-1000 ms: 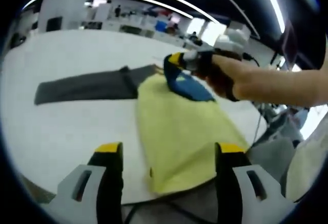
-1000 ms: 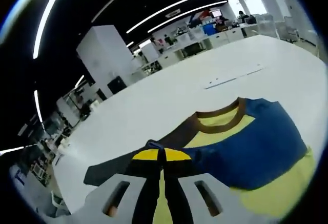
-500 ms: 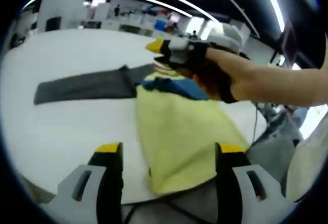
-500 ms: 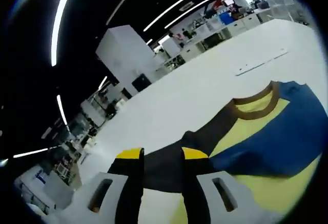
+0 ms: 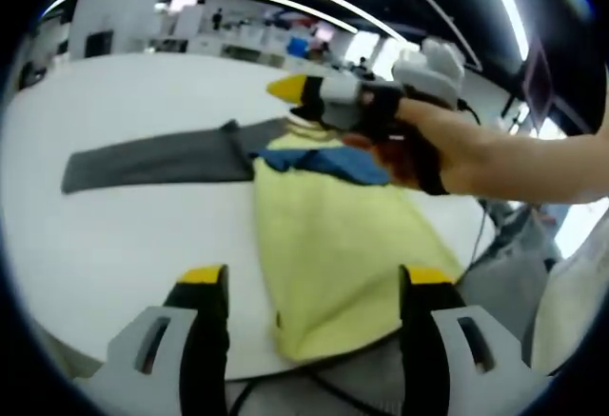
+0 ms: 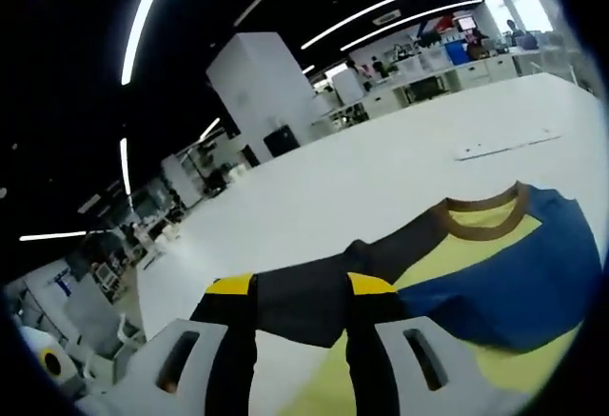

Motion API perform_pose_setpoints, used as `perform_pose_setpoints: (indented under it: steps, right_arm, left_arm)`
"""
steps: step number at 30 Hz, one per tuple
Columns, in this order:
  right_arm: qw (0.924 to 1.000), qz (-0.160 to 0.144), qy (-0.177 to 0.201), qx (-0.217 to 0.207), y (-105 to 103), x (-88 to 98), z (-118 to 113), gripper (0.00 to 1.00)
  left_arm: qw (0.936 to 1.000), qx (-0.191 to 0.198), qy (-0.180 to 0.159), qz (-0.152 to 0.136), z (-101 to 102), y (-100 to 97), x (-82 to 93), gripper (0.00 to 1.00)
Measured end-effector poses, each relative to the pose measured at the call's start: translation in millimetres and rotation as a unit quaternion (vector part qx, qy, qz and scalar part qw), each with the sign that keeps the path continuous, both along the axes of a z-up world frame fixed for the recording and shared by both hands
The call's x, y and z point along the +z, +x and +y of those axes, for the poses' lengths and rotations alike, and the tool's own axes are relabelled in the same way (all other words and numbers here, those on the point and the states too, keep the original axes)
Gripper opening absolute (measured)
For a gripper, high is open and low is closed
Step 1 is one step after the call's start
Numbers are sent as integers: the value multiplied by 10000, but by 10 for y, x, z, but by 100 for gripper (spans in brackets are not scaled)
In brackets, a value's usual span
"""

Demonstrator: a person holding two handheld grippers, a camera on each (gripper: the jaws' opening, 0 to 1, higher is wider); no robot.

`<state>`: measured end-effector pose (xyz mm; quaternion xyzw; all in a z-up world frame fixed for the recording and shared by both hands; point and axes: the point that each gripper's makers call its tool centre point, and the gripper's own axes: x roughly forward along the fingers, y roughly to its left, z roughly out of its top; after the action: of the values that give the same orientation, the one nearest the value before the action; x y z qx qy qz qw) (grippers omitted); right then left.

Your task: Fold the garment on the visible template until the final outline fits inside the template.

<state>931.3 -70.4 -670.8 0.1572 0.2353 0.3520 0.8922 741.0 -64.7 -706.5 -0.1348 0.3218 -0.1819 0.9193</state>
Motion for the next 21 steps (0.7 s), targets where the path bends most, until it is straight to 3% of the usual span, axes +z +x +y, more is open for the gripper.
perform_pose_setpoints:
  steps: [8,11,14,17,21]
  right_arm:
    - [9999,-75,-144,-42,45,-32,-86,36]
    - [9982,-384,-440,168,50,-33,-115,37]
    - [9920,-884,-756,492,32,15,-178,36]
    - [9850,-1139,-1055,746,38,10,-244,38]
    - [9696,-1584,-1503,1103,51,16,-313,37]
  left_arm:
    - [10000,-10,4,-2,-8,-2,-2,69]
    - [10000,-20,5,-1,-14,-1,-3,69]
    - [10000,8,-13,-18,-11,5,4,69]
    - [10000,34,-21,-27,-1,9,3,69]
    - [10000,-23,0,-18,-19,0,-2,69]
